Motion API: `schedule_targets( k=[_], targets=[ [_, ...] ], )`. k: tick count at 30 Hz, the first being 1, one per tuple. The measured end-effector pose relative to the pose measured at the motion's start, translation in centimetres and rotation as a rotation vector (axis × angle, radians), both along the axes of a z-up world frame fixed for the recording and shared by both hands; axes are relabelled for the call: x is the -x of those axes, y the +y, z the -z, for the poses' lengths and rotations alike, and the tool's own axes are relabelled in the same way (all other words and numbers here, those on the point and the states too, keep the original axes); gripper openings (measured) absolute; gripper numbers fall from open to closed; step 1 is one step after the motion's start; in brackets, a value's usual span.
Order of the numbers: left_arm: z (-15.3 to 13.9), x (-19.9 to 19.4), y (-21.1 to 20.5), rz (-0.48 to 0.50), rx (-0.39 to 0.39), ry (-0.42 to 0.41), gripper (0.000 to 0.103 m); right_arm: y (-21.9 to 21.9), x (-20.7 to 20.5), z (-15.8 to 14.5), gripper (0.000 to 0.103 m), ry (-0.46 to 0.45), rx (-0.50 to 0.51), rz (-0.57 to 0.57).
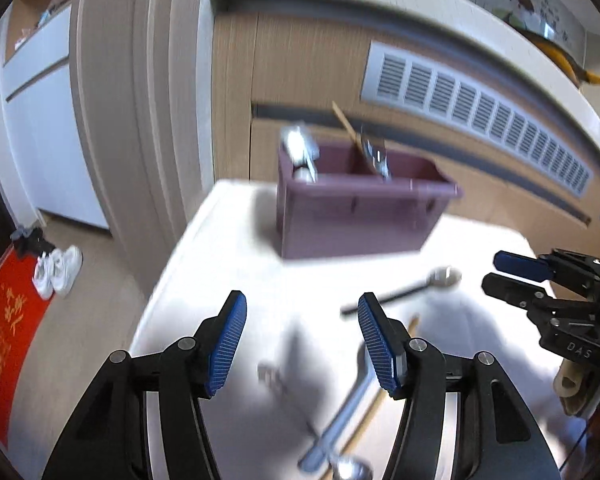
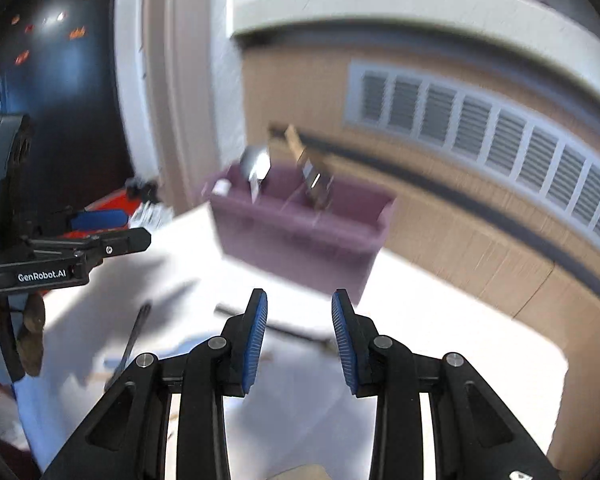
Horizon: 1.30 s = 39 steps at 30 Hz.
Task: Organize utensils
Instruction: 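Grasp the wooden spoon with the right tool while the left approaches the blue spoon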
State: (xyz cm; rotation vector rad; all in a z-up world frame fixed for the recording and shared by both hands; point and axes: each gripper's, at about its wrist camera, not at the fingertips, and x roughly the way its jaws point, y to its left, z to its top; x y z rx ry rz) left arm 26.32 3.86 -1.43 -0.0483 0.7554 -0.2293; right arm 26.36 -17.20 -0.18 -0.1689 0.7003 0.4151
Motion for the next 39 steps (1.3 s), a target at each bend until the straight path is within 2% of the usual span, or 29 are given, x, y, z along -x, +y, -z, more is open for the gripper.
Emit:
schedule_targets(
  k=[4,9,14,17,19,22,25,29,32,39],
  targets=[
    [0.9,1.3,1.3,-0.027,0.0,0.036,0.059,0.8,1.0,2.7,0.031,0.138,-0.025,-0.045],
    [2.0,2.0,2.5,-0.046,0.024,0.074,0.059,1.3,1.4,3.9,0.032,0.154,0.032,-0.06],
    [2.6,2.0,2.8,-0.036,0.046,0.102,0.059,-0.4,-2.4,4.0,0.032,0.156,0.028,0.019],
    [3.2,1.8,3.0,-0.037,0.054,0.127,0.059,-2.5,-5.2,4.5,0.032,0.224,-0.04,0.094],
    [3.6,1.8,3.2,-0.035,0.056,0.143,0.059,-2.8,-5.9,4.9,0.032,0.244,-0.051,0.111],
    [4.2,1.8,3.3,-0.033,0.045,0.16,0.059,-2.4,-5.6,5.2,0.032,0.259,-0.065,0.071],
    [4.6,1.7,3.6,-0.048,0.036,0.167,0.059,-0.8,-4.8,5.7,0.032,0.323,-0.092,-0.004],
    [4.5,1.5,4.1,-0.072,0.043,0.163,0.059,2.4,-2.3,6.1,0.032,0.344,-0.041,-0.094],
    [4.6,1.2,3.8,-0.071,0.045,0.165,0.059,4.1,-1.4,6.3,0.032,0.37,-0.031,-0.115],
    [4.3,1.2,1.8,-0.015,0.035,0.168,0.059,6.9,0.0,6.5,0.033,0.287,0.14,-0.116]
  ],
)
